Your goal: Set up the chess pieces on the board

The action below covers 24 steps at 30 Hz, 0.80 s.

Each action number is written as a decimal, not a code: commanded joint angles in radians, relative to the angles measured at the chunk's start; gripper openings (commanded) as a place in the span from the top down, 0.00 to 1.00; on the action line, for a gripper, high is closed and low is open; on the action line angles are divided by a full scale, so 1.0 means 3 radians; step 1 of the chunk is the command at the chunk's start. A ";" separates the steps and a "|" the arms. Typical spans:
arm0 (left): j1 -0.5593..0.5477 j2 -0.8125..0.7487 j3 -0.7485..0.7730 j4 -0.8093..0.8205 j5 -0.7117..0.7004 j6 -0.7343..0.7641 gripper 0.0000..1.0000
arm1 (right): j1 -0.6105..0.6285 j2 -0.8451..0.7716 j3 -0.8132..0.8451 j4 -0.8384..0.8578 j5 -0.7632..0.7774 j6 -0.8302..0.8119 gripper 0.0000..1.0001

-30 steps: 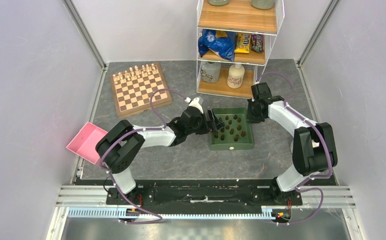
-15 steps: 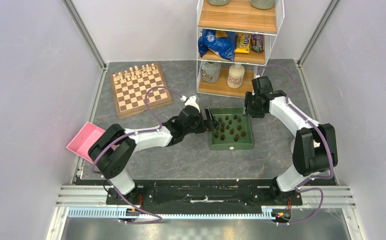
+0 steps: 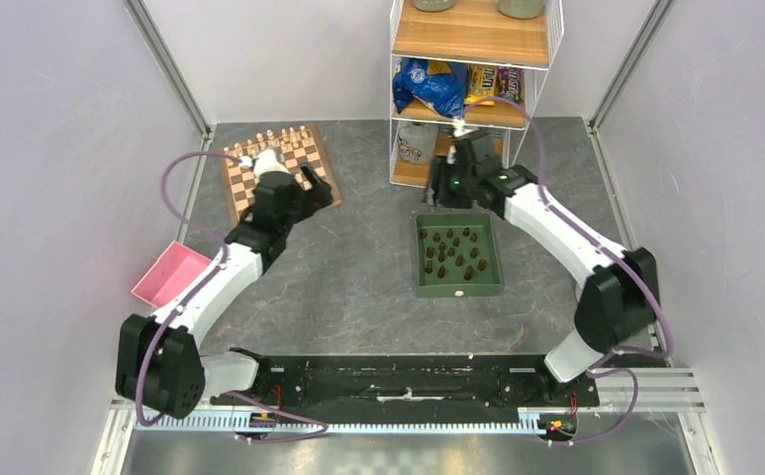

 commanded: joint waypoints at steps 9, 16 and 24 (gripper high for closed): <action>0.1396 0.0050 0.0034 -0.0339 0.0280 0.0293 0.00 | 0.0833 0.1579 0.1584 0.0282 -0.0034 0.0149 0.37; 0.1913 0.0520 0.0273 -0.0231 0.0538 0.0316 0.00 | 0.0902 0.2428 0.2614 0.0096 0.0016 0.0202 0.33; 0.2238 0.0996 0.0544 -0.0162 0.0785 0.0290 0.00 | 0.0909 0.3057 0.3330 0.0234 0.0122 0.0151 0.24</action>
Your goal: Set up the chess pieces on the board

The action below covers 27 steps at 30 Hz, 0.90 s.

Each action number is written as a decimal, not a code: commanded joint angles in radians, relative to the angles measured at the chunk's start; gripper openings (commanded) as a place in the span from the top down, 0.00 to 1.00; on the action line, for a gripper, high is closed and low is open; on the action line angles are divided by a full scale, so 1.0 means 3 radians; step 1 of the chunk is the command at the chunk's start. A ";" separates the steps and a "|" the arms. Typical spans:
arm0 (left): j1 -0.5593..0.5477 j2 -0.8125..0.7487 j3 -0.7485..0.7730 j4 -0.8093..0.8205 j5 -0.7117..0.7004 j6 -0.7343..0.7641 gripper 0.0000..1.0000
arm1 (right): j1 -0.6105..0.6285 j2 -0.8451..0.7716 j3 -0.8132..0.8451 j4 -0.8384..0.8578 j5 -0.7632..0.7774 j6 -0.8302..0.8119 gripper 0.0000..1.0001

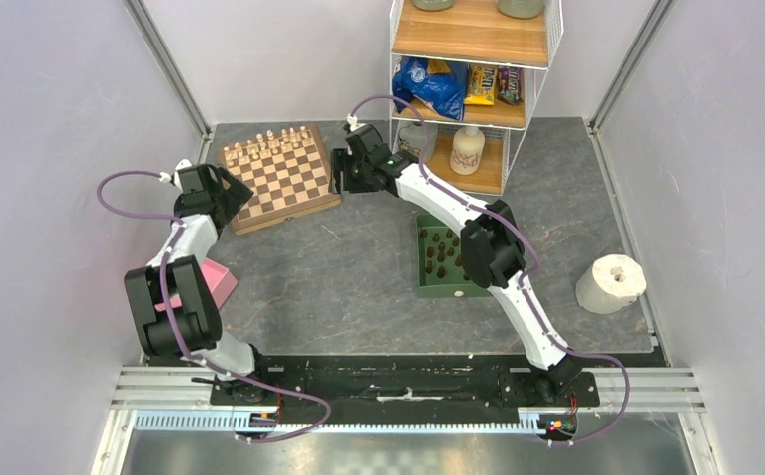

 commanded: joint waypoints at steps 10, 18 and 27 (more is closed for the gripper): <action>0.0262 0.0560 0.0349 0.0315 0.0323 0.0047 0.00 | -0.0004 0.0757 0.0923 0.0385 0.0125 -0.0042 0.15; 0.0286 0.0723 0.0464 0.0203 0.0263 0.0006 0.02 | -0.0008 0.1040 0.1147 0.0494 0.0125 0.0013 0.26; 0.0289 0.0909 0.0575 0.0025 0.0260 0.0051 0.08 | -0.0108 0.1196 0.1179 0.0540 0.0023 0.0221 0.28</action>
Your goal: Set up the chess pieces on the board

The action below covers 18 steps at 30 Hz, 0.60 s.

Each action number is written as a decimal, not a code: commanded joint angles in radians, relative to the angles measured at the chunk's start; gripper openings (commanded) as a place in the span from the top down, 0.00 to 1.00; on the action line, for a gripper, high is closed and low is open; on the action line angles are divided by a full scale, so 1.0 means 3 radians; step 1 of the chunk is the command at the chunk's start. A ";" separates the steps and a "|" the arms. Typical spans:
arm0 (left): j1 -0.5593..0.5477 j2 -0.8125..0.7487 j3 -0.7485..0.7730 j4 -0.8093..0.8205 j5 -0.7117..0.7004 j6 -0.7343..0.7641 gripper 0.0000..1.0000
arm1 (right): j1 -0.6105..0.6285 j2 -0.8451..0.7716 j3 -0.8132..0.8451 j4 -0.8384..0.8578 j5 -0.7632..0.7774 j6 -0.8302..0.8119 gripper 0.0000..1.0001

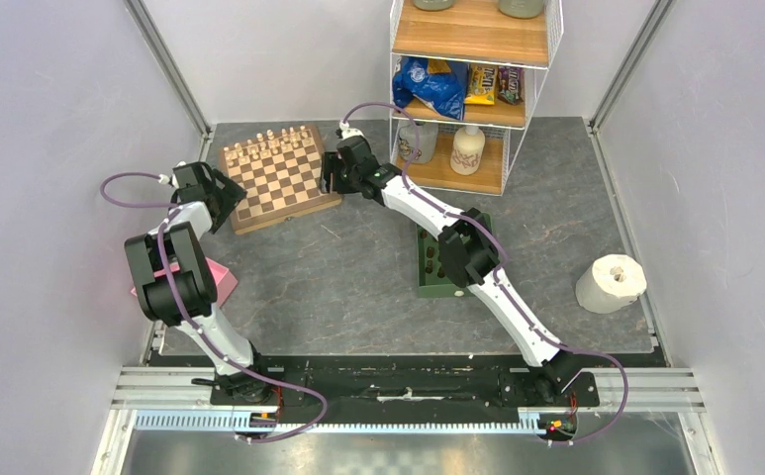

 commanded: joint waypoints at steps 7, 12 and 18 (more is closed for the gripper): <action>0.0017 0.0141 0.0138 -0.0129 0.0067 0.0013 0.16 | -0.0171 0.0163 0.0148 0.0076 -0.0282 0.0291 0.35; 0.0017 0.0190 0.0135 -0.0157 0.0153 0.0008 0.24 | -0.0181 0.0178 0.0114 0.0126 -0.0470 0.0391 0.40; 0.0012 0.0143 0.0057 -0.0139 0.0223 0.0002 0.34 | -0.0186 0.0150 0.0021 0.0158 -0.0544 0.0451 0.47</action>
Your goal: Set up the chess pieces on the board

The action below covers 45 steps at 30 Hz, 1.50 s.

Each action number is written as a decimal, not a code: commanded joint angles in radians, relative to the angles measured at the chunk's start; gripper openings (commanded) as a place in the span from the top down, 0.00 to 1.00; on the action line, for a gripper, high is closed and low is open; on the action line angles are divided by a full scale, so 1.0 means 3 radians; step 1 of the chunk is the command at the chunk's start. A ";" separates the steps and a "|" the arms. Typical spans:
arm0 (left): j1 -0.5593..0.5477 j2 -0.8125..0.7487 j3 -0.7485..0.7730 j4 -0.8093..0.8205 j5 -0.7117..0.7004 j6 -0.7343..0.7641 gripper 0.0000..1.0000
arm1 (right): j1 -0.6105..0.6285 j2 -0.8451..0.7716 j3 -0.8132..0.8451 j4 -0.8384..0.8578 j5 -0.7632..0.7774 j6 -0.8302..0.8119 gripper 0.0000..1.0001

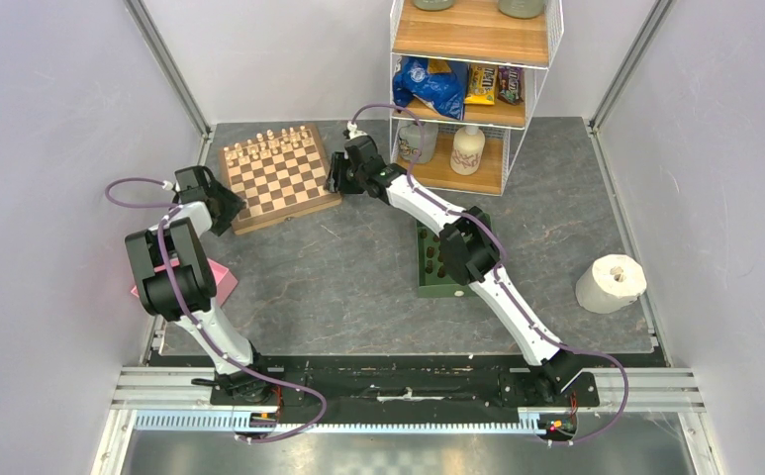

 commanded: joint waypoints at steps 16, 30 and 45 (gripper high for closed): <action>-0.0038 -0.0202 -0.0318 0.0108 0.0392 0.0031 0.56 | -0.0081 -0.0438 -0.0634 0.0175 -0.0316 0.0196 0.61; -0.0167 -0.0678 -0.0656 0.0055 0.0500 0.0041 0.61 | -0.0046 -0.0861 -0.1198 0.0114 -0.0387 0.0017 0.62; -0.0408 -0.1211 -0.1078 -0.0083 0.0420 0.0054 0.61 | 0.0107 -0.1512 -0.2138 0.0261 -0.0381 -0.0024 0.61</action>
